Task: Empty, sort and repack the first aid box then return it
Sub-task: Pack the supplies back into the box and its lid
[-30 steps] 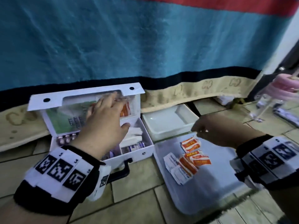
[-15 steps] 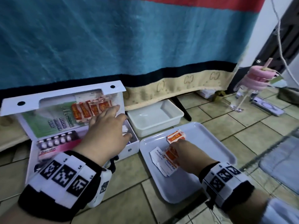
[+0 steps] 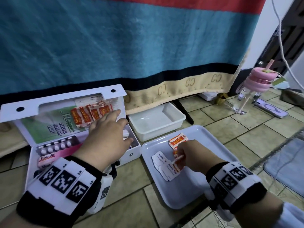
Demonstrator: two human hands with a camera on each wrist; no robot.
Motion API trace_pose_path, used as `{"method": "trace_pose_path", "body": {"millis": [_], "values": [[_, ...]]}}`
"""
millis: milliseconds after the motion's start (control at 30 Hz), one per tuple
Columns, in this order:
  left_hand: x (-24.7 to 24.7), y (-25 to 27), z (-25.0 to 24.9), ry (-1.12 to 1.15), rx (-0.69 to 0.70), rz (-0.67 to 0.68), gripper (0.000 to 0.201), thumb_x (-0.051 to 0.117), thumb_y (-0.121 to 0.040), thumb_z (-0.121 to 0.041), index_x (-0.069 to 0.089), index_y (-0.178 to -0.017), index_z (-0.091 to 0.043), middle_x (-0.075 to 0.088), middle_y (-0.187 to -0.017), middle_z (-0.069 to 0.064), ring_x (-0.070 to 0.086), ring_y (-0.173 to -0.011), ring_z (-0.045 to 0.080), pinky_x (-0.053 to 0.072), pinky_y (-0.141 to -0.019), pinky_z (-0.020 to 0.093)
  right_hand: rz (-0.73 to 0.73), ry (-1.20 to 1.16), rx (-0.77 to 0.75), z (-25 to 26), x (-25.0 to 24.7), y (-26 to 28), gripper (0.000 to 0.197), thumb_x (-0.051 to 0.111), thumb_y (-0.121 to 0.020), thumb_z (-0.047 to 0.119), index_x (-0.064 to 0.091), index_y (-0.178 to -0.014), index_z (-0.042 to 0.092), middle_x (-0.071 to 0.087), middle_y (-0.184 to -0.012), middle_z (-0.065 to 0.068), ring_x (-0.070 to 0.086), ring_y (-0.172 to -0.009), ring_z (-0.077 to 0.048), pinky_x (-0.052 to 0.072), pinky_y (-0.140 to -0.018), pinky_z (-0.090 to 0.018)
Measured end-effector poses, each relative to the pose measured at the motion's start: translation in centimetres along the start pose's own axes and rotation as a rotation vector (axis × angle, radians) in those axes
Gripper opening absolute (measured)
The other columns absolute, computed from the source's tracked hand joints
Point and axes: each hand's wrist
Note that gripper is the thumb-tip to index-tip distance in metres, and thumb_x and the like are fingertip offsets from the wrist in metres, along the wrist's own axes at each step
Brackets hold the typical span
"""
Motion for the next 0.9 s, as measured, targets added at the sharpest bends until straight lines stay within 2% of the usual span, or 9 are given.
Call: {"method": "trace_pose_path", "body": {"millis": [67, 167, 300, 400, 533, 633, 700, 833, 900], "values": [[0.0, 0.0, 0.2, -0.006, -0.01, -0.001, 0.055, 0.054, -0.088, -0.048, 0.039, -0.138, -0.031, 0.009, -0.158, -0.005, 0.008, -0.145, 0.015, 0.011, -0.116, 0.04, -0.01, -0.016, -0.023, -0.1, -1.3, 0.1, 0.019, 0.064, -0.08, 0.011, 0.058, -0.067, 0.023, 0.065, -0.081, -0.001, 0.059, -0.075, -0.017, 0.048, -0.065, -0.024], [-0.3, 0.2, 0.8, -0.013, -0.029, -0.007, 0.055, 0.054, -0.088, -0.048, 0.039, -0.138, -0.031, 0.011, -0.157, -0.005, 0.01, -0.145, 0.016, 0.011, -0.116, 0.041, -0.041, -0.047, -0.09, 0.3, -3.8, 0.4, 0.003, 0.069, -0.078, 0.015, 0.07, -0.08, 0.013, 0.059, -0.064, 0.008, 0.05, -0.057, -0.005, 0.035, -0.049, -0.011], [-0.6, 0.6, 1.9, -0.027, -0.06, -0.018, 0.056, 0.053, -0.088, -0.049, 0.039, -0.138, -0.031, 0.011, -0.158, -0.005, 0.01, -0.145, 0.016, 0.011, -0.116, 0.042, -0.073, -0.192, -0.214, 2.4, -5.9, -0.2, 0.019, 0.06, -0.087, 0.014, 0.064, -0.072, 0.027, 0.063, -0.068, 0.011, 0.057, -0.06, 0.0, 0.045, -0.057, -0.019], [-1.1, 0.9, 3.2, -0.027, -0.1, -0.036, 0.056, 0.055, -0.086, -0.048, 0.04, -0.138, -0.032, 0.014, -0.157, -0.004, 0.013, -0.144, 0.017, 0.013, -0.116, 0.042, -0.06, -0.221, -0.304, 5.4, -5.9, -1.6, 0.018, 0.05, -0.095, 0.022, 0.059, -0.08, 0.014, 0.058, -0.076, -0.001, 0.052, -0.067, -0.016, 0.038, -0.059, -0.026], [-2.2, 1.7, 5.7, -0.003, -0.154, -0.095, 0.052, 0.058, -0.086, -0.043, 0.044, -0.134, -0.031, 0.015, -0.156, -0.004, 0.018, -0.143, 0.019, 0.016, -0.116, 0.04, -0.102, -0.397, -0.446, 9.7, -4.9, -4.0, 0.011, 0.062, -0.089, 0.02, 0.066, -0.084, 0.012, 0.064, -0.092, -0.009, 0.06, -0.087, -0.023, 0.046, -0.08, -0.032], [-3.0, 2.4, 7.4, 0.045, -0.167, -0.159, 0.06, 0.059, -0.087, -0.038, 0.037, -0.141, -0.029, 0.016, -0.156, -0.007, 0.018, -0.142, 0.017, 0.019, -0.116, 0.039, -0.048, -0.433, -0.557, 12.9, -4.6, -5.7, 0.008, 0.069, -0.083, 0.015, 0.065, -0.078, 0.019, 0.063, -0.084, 0.0, 0.06, -0.081, -0.018, 0.045, -0.074, -0.025], [-3.4, 2.8, 8.3, 0.068, -0.155, -0.186, 0.068, 0.059, -0.088, -0.036, 0.026, -0.147, -0.03, 0.012, -0.157, -0.011, 0.015, -0.143, 0.013, 0.018, -0.118, 0.037, -0.057, -0.438, -0.601, 14.8, -4.9, -6.6, 0.007, 0.072, -0.08, 0.013, 0.066, -0.076, 0.014, 0.064, -0.082, -0.001, 0.061, -0.079, -0.019, 0.049, -0.075, -0.03], [-3.7, 3.2, 9.7, 0.068, -0.136, -0.219, 0.072, 0.057, -0.09, -0.036, 0.016, -0.149, -0.032, 0.004, -0.158, -0.015, 0.006, -0.145, 0.008, 0.012, -0.118, 0.032, -0.225, -0.574, -0.638, 17.4, -6.4, -8.4, 0.014, 0.074, -0.077, 0.008, 0.064, -0.071, 0.016, 0.07, -0.092, -0.008, 0.065, -0.084, -0.026, 0.053, -0.08, -0.038], [-3.7, 3.1, 10.3, 0.047, -0.157, -0.226, 0.075, 0.055, -0.091, -0.037, 0.009, -0.15, -0.031, 0.007, -0.157, -0.013, 0.002, -0.145, 0.007, 0.008, -0.117, 0.03, -0.359, -0.716, -0.632, 18.2, -7.4, -9.2, 0.019, 0.075, -0.076, 0.007, 0.063, -0.07, 0.02, 0.067, -0.083, -0.003, 0.063, -0.073, -0.016, 0.052, -0.074, -0.029]]}}
Point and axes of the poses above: each hand's wrist, its own y-axis away from the middle knuckle, its own x-axis out of the palm, z = x × y
